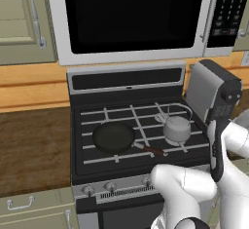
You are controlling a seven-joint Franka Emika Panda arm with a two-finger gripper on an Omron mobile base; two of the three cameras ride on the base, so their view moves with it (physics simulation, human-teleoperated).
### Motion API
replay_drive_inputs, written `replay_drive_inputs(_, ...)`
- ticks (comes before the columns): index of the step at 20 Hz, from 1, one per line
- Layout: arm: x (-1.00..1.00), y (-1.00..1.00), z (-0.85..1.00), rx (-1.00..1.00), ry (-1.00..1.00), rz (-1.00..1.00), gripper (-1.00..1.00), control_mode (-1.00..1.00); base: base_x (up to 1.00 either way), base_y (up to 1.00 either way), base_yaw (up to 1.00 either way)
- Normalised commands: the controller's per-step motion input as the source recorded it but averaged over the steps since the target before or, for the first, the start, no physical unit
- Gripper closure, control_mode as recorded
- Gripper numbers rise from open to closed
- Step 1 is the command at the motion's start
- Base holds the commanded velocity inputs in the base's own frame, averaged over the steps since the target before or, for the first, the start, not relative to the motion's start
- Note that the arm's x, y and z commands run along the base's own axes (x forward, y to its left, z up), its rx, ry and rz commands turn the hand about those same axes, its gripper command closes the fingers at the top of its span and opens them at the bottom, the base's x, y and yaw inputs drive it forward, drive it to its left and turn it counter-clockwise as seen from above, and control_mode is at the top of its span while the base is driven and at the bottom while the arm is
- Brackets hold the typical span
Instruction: Pick the kettle from the counter and place it on a stove burner. Then turn the burner on.
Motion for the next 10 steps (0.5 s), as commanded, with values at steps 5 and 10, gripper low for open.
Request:
replay_drive_inputs(5, -0.25, 0.0, 0.0, 0.0, 0.19, -0.08, -1.0, -1.0, 0.0, 0.0, 0.0)
replay_drive_inputs(10, -0.39, -0.04, 0.0, 0.0, 0.13, -0.11, -1.0, -1.0, 0.0, 0.0, 0.0)
